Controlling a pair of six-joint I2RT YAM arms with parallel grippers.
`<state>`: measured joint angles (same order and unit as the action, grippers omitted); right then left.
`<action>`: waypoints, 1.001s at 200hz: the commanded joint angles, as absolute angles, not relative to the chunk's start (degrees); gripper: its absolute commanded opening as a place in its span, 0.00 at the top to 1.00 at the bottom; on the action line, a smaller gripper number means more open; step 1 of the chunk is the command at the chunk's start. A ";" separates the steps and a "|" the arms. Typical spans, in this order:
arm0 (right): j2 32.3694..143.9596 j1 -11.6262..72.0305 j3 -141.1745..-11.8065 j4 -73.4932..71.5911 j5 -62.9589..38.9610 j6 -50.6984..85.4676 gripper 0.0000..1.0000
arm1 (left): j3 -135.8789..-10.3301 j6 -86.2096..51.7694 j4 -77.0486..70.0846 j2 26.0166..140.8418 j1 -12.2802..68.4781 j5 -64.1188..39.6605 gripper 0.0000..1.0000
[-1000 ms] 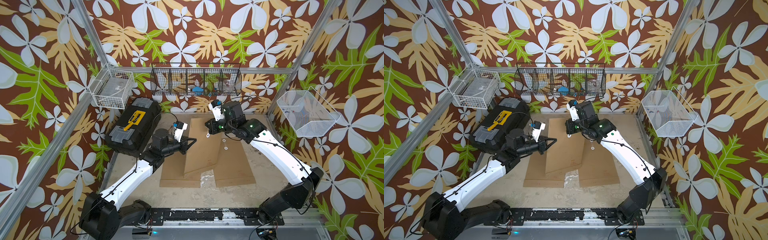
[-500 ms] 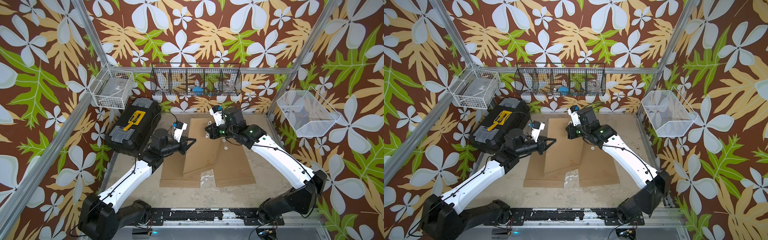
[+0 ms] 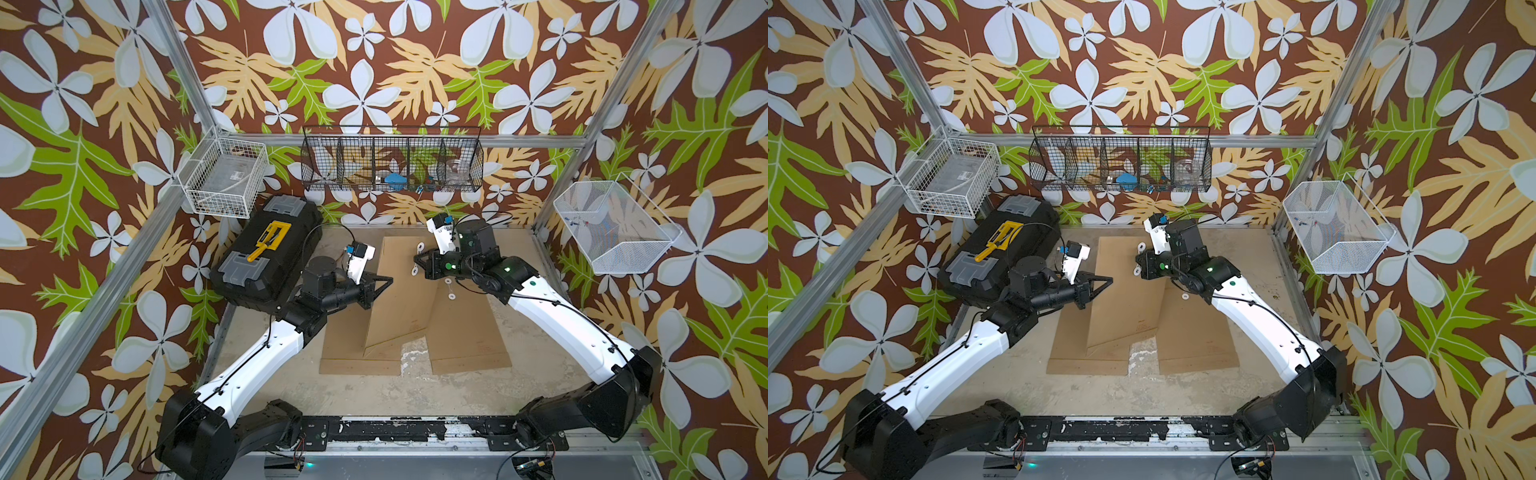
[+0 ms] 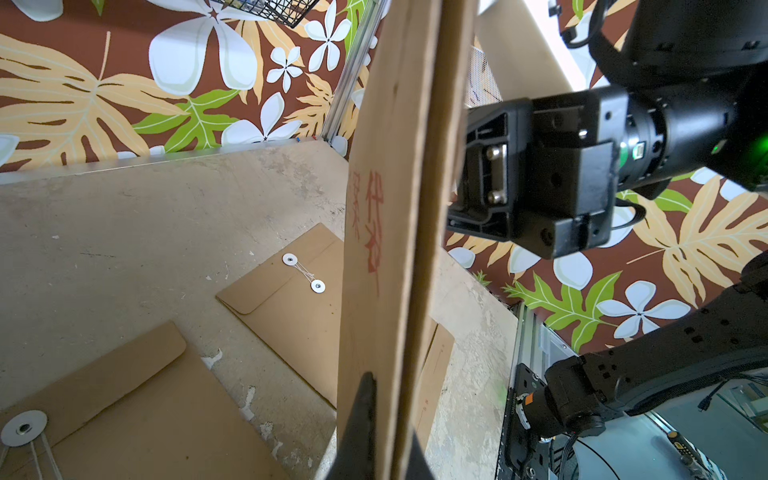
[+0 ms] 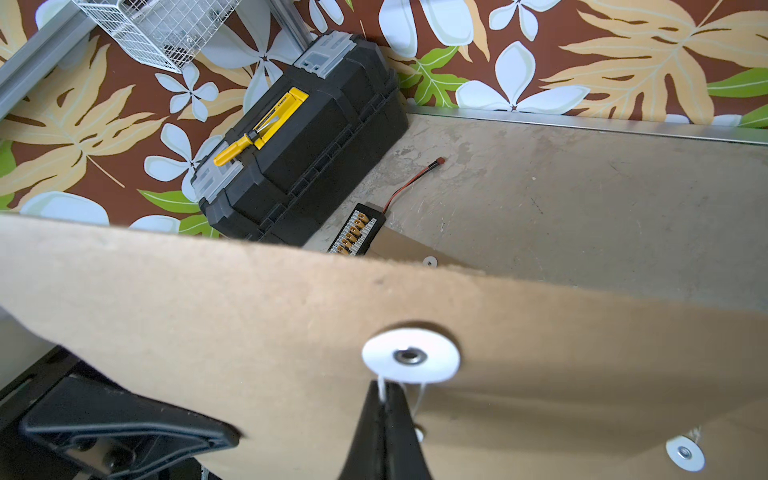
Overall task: Close the mouth of the file bag
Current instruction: Close the file bag.
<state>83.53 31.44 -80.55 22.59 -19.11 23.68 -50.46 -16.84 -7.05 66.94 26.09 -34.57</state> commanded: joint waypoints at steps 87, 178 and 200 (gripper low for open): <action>82.44 29.88 -77.86 20.51 -21.47 25.05 0.89 | -50.98 -16.55 -9.32 66.42 26.10 -34.64 1.00; 82.98 28.05 -75.01 19.51 -19.61 25.10 1.00 | -51.06 -17.21 -9.45 65.00 26.10 -34.32 1.00; 82.61 27.90 -73.80 19.08 -17.80 24.96 0.99 | -51.54 -17.66 -9.58 64.96 26.10 -34.37 1.00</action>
<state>82.70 28.32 -74.81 18.59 -22.35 25.19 -50.63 -16.93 -5.85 65.56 26.09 -34.28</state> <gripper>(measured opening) 0.048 0.064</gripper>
